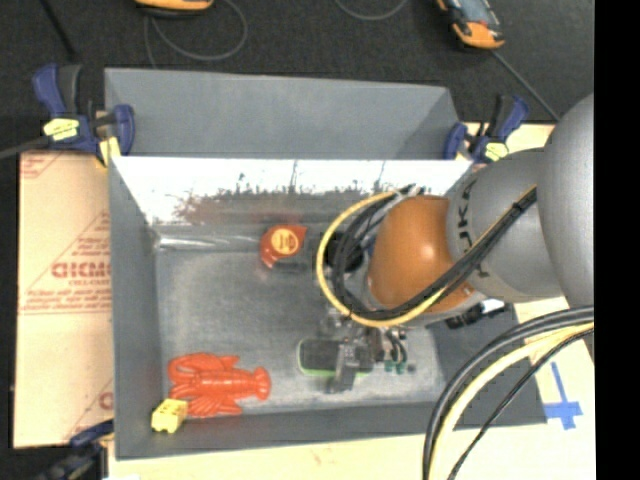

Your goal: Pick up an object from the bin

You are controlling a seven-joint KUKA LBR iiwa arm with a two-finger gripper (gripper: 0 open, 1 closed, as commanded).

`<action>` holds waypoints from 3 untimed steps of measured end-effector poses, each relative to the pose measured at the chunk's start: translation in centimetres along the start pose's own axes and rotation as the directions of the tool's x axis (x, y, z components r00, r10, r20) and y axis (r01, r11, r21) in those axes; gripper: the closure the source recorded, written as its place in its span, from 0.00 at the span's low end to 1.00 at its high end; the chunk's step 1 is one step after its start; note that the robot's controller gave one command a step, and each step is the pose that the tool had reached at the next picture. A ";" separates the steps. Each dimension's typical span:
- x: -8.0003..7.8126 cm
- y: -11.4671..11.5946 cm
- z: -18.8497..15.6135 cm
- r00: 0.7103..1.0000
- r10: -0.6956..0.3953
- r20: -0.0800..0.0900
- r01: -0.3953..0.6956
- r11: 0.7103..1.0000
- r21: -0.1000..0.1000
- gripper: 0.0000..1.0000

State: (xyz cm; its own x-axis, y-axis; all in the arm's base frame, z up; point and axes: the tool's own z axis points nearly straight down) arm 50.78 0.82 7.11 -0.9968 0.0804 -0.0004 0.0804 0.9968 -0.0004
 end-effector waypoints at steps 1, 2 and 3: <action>0.0 0.0 0.0 1.000 0.001 0.000 -0.001 1.000 0.000 1.00; 0.5 -0.7 -0.1 1.000 0.005 0.005 -0.005 1.000 -0.002 1.00; 0.0 0.3 -0.1 1.000 0.011 0.003 -0.011 1.000 0.000 1.00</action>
Offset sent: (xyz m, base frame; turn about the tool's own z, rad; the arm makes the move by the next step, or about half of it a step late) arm -0.0122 -0.0121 -0.0011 0.0075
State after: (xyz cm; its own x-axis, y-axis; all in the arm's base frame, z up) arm 50.82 1.10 7.17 -0.9958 0.0917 -0.0034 0.0917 0.9958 -0.0002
